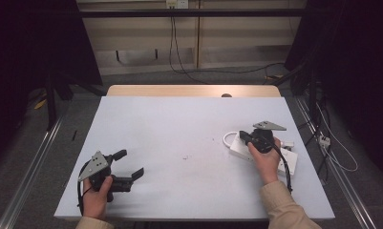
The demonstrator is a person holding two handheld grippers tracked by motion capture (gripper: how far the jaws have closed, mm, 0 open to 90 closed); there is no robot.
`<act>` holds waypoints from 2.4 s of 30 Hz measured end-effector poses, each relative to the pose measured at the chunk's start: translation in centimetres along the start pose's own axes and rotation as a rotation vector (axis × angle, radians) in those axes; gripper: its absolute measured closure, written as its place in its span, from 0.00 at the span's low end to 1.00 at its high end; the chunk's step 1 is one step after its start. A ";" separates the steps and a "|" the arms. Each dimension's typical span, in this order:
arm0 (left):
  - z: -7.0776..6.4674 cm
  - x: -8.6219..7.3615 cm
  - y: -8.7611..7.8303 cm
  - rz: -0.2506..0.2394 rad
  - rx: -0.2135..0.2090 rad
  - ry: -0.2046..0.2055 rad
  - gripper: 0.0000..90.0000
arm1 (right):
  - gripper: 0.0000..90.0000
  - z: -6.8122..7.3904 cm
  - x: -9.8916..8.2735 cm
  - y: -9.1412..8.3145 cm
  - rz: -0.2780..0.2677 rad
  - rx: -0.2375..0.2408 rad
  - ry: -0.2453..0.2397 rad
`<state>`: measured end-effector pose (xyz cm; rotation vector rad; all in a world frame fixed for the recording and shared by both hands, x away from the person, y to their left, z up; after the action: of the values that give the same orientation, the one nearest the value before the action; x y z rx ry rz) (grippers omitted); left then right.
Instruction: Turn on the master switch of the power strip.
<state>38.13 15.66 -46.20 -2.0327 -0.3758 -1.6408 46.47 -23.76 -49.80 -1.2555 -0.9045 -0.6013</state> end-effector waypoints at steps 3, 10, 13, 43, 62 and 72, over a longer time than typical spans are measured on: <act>0.0 0.0 0.0 -0.001 0.000 -0.002 0.03 | 1.00 -0.1 0.0 0.0 0.004 -0.006 0.002; 0.0 0.0 0.1 -0.001 -0.002 -0.003 0.03 | 1.00 -0.3 -0.1 0.1 0.008 -0.016 0.001; 0.0 0.0 0.1 -0.001 -0.001 -0.002 0.03 | 1.00 -0.4 -0.2 0.2 0.013 -0.021 -0.002; -0.1 0.0 0.0 0.000 0.000 -0.004 0.03 | 1.00 -0.3 -0.5 0.3 0.016 -0.021 -0.023; -0.1 0.0 0.0 -0.002 0.000 -0.006 0.03 | 1.00 -0.3 -0.3 0.2 0.004 0.007 -0.005; 0.0 0.0 -0.1 -0.002 0.000 -0.003 0.03 | 0.95 0.1 0.0 0.1 -0.019 0.012 -0.004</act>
<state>38.08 15.72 -46.19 -2.0354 -0.3796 -1.6391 46.50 -23.62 -49.82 -1.2389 -0.9230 -0.6082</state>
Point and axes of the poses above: each handheld gripper's, and its own axes: y roughly forward along the jaws, x roughly out of its top, z roughly to its left, the point moved 9 cm from there along y, roughly forward along the jaws, and after that the axes turned 6 degrees about -x, right-handed, at the moved point
